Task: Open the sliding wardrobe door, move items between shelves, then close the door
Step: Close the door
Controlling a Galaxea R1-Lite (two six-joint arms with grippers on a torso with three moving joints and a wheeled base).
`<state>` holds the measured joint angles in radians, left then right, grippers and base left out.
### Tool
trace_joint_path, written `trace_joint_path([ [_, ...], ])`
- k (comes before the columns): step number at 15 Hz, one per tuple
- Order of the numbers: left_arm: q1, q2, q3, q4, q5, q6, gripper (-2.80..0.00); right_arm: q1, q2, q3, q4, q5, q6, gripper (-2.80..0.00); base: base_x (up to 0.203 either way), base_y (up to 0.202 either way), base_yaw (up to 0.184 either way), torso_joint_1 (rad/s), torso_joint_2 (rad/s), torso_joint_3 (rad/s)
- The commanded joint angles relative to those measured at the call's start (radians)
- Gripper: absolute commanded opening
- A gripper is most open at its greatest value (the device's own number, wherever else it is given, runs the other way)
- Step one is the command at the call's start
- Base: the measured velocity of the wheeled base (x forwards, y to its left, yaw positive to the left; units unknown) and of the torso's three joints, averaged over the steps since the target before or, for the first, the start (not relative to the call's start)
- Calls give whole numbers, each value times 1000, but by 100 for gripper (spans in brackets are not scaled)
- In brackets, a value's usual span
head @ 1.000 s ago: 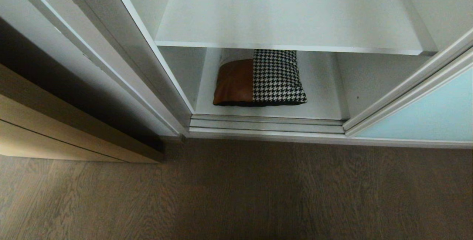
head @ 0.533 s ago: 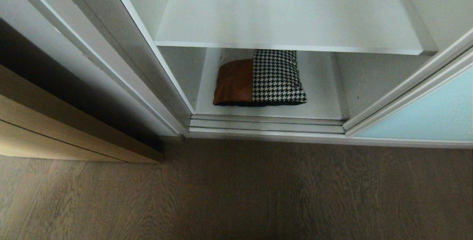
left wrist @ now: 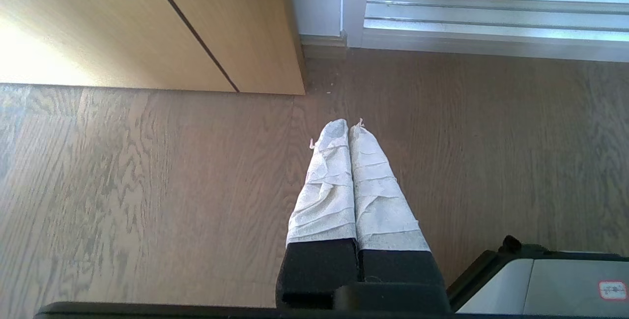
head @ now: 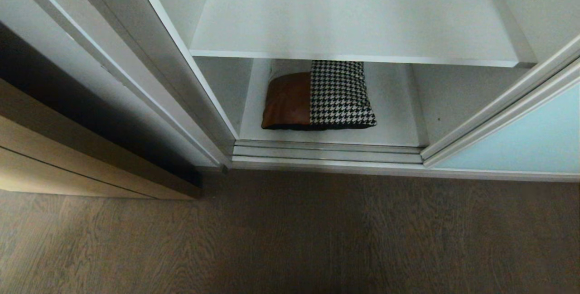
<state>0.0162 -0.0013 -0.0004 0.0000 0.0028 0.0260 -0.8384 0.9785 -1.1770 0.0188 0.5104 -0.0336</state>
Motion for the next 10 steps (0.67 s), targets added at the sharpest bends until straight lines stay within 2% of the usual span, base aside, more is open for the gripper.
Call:
trace_joint_path([
  [1, 1, 1, 0, 0, 0, 0, -280, -62, 27, 3, -58, 27, 10, -280, 0, 0, 0, 0, 0, 0],
  [4, 1, 1, 0, 0, 0, 0, -280, -148, 55, 12, -95, 144, 84, -280, 0, 0, 0, 0, 0, 0],
  [6, -1, 1, 0, 0, 0, 0, -280, -156, 84, -4, -97, 173, 130, -280, 0, 0, 0, 0, 0, 0],
  [10, 1, 1, 0, 0, 0, 0, -280, -168, 124, -29, -101, 228, 159, -280, 0, 0, 0, 0, 0, 0],
])
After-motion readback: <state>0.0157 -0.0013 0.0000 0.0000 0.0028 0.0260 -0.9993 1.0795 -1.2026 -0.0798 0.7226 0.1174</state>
